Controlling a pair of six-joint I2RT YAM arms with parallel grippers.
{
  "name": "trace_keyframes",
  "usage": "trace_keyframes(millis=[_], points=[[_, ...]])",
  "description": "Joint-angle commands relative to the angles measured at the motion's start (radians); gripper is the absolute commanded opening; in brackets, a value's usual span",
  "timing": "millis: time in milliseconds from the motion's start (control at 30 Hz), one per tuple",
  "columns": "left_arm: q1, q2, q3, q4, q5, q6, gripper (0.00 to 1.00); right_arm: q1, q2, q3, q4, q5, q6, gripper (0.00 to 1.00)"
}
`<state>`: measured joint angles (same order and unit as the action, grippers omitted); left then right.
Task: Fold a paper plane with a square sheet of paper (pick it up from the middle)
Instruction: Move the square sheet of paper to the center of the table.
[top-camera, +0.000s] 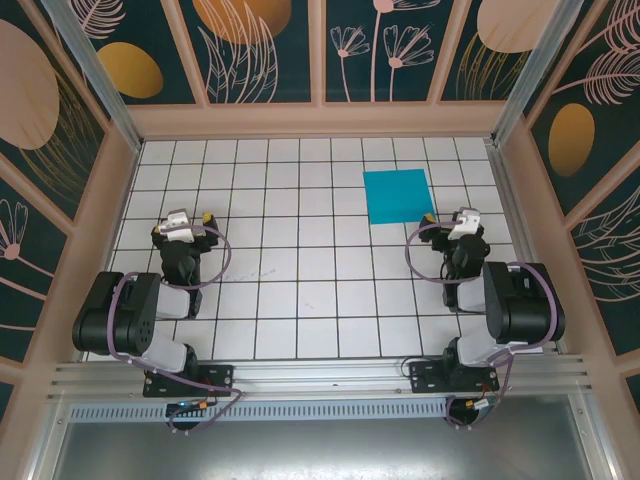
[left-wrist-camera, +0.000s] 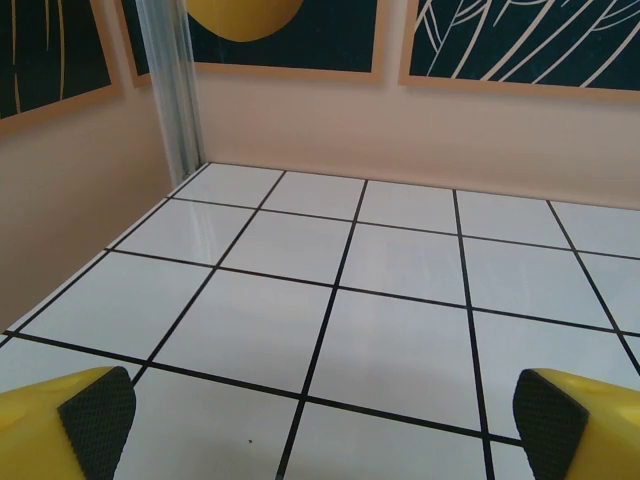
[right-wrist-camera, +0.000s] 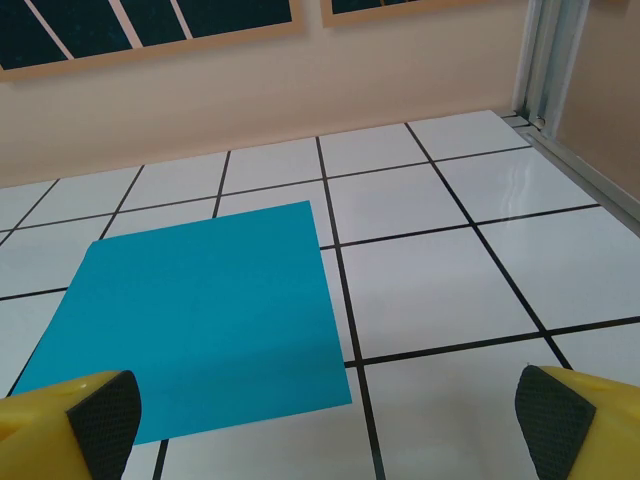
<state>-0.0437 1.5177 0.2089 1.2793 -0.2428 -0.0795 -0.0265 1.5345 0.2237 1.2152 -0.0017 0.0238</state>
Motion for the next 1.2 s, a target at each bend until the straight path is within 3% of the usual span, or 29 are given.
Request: trace_keyframes(millis=[0,700,800,967,1100,1167], points=[[0.008,0.006,0.009,0.034,0.008,-0.002,0.99,-0.007,0.003,0.016,0.017,-0.017,-0.009,0.99],[0.008,-0.031,-0.023,0.066,0.004,-0.004,0.99,-0.009,-0.015,0.014,0.012,-0.02,-0.012,0.99],[0.009,-0.117,-0.028,-0.006,-0.038,-0.018,0.99,-0.006,-0.129,0.054,-0.147,-0.001,-0.007,0.99],[0.008,-0.315,0.079,-0.381,-0.059,-0.117,0.99,0.004,-0.27,0.224,-0.54,0.093,0.102,0.99],[0.009,-0.408,0.191,-0.618,-0.006,-0.248,0.99,0.008,-0.2,0.474,-0.938,0.055,0.297,0.99],[0.008,-0.425,0.253,-0.738,-0.002,-0.318,0.99,0.023,-0.128,0.572,-1.04,0.021,0.349,0.99]])
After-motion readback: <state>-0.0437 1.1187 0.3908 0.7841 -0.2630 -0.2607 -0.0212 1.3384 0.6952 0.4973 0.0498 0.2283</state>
